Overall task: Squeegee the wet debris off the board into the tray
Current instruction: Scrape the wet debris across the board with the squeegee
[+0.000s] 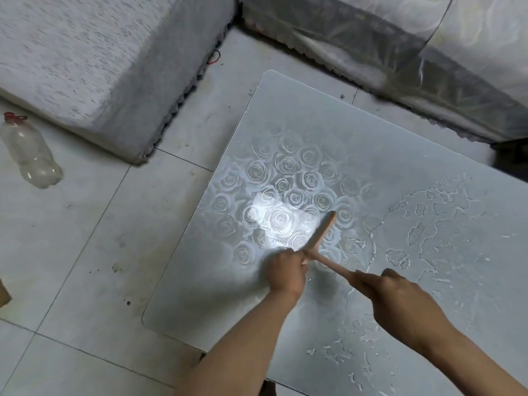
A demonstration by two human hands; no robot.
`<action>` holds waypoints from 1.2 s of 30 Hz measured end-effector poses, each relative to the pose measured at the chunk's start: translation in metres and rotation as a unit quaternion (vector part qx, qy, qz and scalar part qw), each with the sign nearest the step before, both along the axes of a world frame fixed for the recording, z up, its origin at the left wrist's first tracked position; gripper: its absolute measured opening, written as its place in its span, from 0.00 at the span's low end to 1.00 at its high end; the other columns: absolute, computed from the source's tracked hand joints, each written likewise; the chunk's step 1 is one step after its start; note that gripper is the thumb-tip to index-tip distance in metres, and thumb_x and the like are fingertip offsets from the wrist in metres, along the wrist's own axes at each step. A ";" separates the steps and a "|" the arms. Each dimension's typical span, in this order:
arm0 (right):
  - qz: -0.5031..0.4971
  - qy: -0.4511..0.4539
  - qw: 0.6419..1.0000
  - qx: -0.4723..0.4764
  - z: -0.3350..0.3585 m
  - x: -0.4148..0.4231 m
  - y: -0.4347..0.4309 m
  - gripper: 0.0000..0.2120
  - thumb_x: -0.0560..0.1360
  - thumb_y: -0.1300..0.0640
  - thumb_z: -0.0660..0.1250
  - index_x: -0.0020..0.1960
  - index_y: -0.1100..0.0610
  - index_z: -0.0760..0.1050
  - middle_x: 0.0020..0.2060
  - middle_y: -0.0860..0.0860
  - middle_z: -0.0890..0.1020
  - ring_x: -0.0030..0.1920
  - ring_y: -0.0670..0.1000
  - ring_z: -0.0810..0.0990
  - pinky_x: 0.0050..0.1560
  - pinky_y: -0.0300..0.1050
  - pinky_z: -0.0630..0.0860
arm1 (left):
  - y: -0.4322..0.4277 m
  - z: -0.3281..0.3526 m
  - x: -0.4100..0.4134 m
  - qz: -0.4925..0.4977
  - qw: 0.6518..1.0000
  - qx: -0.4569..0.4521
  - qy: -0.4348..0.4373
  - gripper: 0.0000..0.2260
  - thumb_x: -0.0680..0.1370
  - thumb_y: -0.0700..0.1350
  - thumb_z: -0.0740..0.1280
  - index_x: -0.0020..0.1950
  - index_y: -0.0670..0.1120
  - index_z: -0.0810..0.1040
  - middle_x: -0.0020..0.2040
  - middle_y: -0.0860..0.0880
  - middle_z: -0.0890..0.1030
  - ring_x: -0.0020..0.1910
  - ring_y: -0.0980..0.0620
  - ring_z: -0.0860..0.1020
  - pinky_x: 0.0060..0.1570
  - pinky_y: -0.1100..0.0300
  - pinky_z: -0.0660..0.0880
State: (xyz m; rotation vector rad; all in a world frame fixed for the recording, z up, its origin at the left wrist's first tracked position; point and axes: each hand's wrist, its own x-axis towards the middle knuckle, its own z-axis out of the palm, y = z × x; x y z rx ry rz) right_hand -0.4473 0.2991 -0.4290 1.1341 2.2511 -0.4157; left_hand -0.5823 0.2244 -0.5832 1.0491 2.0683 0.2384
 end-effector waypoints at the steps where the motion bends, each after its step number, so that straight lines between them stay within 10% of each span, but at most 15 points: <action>1: 0.008 -0.011 1.000 0.011 0.003 -0.002 0.000 0.20 0.81 0.53 0.54 0.69 0.35 0.63 0.38 0.46 0.67 0.32 0.49 0.69 0.27 0.37 0.60 | 0.002 0.001 -0.003 -0.011 1.000 -0.001 -0.010 0.10 0.78 0.50 0.66 0.56 0.49 0.81 0.53 0.46 0.82 0.53 0.46 0.78 0.53 0.54 0.71; 8: 0.121 0.054 0.991 -0.007 0.023 -0.081 -0.038 0.20 0.77 0.56 0.61 0.67 0.43 0.66 0.38 0.50 0.64 0.30 0.56 0.72 0.30 0.45 0.62 | -0.081 0.020 -0.105 0.136 0.981 0.136 0.019 0.13 0.75 0.49 0.70 0.57 0.45 0.81 0.52 0.45 0.80 0.53 0.46 0.77 0.52 0.56 0.72; 19: 0.211 0.048 0.973 -0.075 -0.020 -0.172 -0.110 0.27 0.73 0.63 0.60 0.70 0.48 0.65 0.50 0.56 0.71 0.46 0.59 0.79 0.37 0.46 0.66 | -0.216 0.014 -0.181 0.222 0.959 -0.175 0.004 0.30 0.77 0.42 0.64 0.77 0.43 0.57 0.71 0.40 0.65 0.69 0.40 0.64 0.63 0.50 0.67; 30: 0.203 -0.008 0.979 0.025 0.028 -0.151 -0.094 0.16 0.76 0.55 0.58 0.63 0.48 0.69 0.41 0.53 0.71 0.40 0.57 0.78 0.34 0.45 0.63 | -0.227 0.020 -0.173 0.273 0.941 -0.168 -0.113 0.16 0.72 0.35 0.55 0.54 0.43 0.78 0.50 0.42 0.81 0.45 0.41 0.79 0.41 0.58 0.73; 36: 0.246 0.033 0.968 -0.045 0.002 -0.208 -0.145 0.18 0.75 0.60 0.59 0.64 0.52 0.69 0.49 0.57 0.72 0.44 0.60 0.79 0.36 0.46 0.64 | -0.227 0.020 -0.187 0.272 0.942 -0.166 -0.103 0.04 0.72 0.32 0.58 0.37 0.37 0.67 0.49 0.33 0.79 0.52 0.35 0.77 0.43 0.50 0.72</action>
